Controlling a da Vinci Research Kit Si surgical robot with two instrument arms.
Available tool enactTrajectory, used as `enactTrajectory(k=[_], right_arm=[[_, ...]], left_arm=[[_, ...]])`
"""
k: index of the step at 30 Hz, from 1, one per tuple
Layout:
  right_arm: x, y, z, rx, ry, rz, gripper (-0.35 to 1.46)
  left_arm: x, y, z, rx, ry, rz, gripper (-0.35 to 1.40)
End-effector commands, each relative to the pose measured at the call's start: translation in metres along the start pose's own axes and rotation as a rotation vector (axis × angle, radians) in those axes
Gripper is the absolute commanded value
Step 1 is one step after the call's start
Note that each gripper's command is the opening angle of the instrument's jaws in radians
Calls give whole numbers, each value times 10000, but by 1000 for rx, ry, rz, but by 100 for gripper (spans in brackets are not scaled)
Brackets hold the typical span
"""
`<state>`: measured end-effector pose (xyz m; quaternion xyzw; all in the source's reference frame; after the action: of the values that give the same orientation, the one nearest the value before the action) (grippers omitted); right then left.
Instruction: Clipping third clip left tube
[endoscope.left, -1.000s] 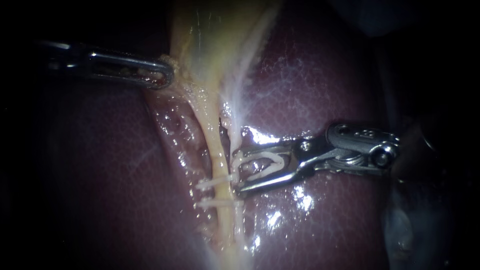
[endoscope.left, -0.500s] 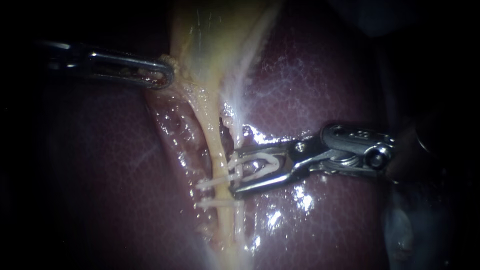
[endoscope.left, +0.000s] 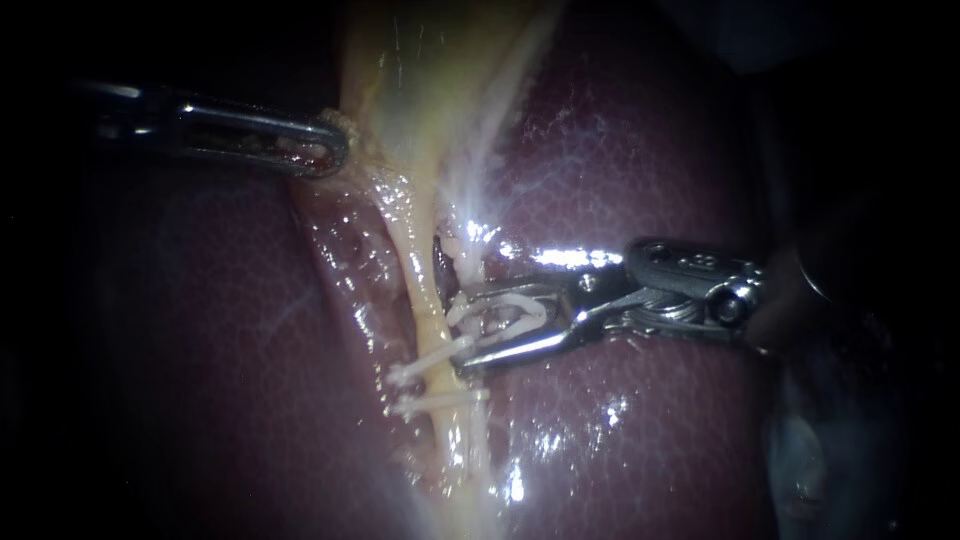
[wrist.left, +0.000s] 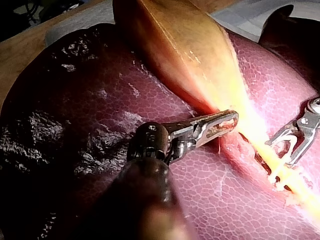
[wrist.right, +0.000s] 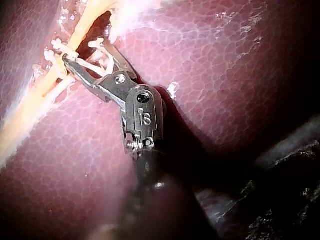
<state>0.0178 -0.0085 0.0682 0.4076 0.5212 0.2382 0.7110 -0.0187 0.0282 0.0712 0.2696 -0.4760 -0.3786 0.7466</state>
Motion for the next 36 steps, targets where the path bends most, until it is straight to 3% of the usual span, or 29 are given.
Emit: enactTrajectory(k=[1, 8, 14, 18, 28, 36], right_arm=[[1, 0, 2, 6, -3, 7, 47], [6, 1, 13, 67, 11, 74, 47], [14, -10, 11, 98, -5, 160, 46], [21, -13, 8, 87, -29, 199, 46], [19, 1, 5, 122, -69, 302, 46], [30, 4, 0, 142, -32, 325, 46]], left_arm=[[0, 0, 0, 0, 0, 0, -35], [1, 1, 1, 0, 0, 0, -35], [1, 1, 1, -1, 0, 1, -35], [2, 1, 2, 2, 1, 1, -35], [2, 1, 2, 2, 1, 1, -35], [2, 1, 2, 2, 1, 1, -35]])
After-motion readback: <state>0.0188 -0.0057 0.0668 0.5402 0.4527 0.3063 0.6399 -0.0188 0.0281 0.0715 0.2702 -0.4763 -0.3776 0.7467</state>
